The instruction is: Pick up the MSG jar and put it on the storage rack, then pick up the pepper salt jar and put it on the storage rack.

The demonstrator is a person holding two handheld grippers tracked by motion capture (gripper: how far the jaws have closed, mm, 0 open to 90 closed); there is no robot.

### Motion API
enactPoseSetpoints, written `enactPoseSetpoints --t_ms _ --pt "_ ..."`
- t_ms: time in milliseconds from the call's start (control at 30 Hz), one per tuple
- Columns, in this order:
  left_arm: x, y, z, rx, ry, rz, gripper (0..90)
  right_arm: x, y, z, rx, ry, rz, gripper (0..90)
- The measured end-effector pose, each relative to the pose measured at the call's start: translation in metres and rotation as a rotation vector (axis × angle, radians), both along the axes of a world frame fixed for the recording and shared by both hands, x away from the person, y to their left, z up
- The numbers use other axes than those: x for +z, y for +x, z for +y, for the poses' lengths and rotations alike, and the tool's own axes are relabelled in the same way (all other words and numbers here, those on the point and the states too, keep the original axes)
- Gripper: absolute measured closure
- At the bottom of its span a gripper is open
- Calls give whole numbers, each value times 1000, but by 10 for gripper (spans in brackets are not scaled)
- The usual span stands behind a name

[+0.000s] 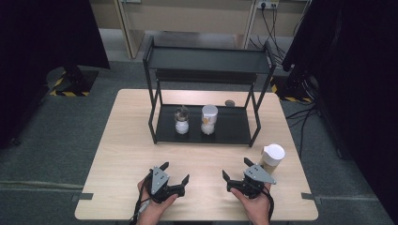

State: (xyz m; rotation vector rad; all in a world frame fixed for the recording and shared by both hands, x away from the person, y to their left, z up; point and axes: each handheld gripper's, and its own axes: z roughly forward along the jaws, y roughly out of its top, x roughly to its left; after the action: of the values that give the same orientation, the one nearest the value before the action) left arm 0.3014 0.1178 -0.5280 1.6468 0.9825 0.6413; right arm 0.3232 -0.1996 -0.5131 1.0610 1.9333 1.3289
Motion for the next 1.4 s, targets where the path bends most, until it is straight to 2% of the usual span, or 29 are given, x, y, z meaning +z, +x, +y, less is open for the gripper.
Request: enactPoseSetpoints --t_ms 633,1400 --pt "0 0 0 4 -6 -2 89 -3 -23 -21 10 4 -4 28" --pt "0 -1 1 6 -8 -5 90 -2 -43 -43 -22 5 -19 29"
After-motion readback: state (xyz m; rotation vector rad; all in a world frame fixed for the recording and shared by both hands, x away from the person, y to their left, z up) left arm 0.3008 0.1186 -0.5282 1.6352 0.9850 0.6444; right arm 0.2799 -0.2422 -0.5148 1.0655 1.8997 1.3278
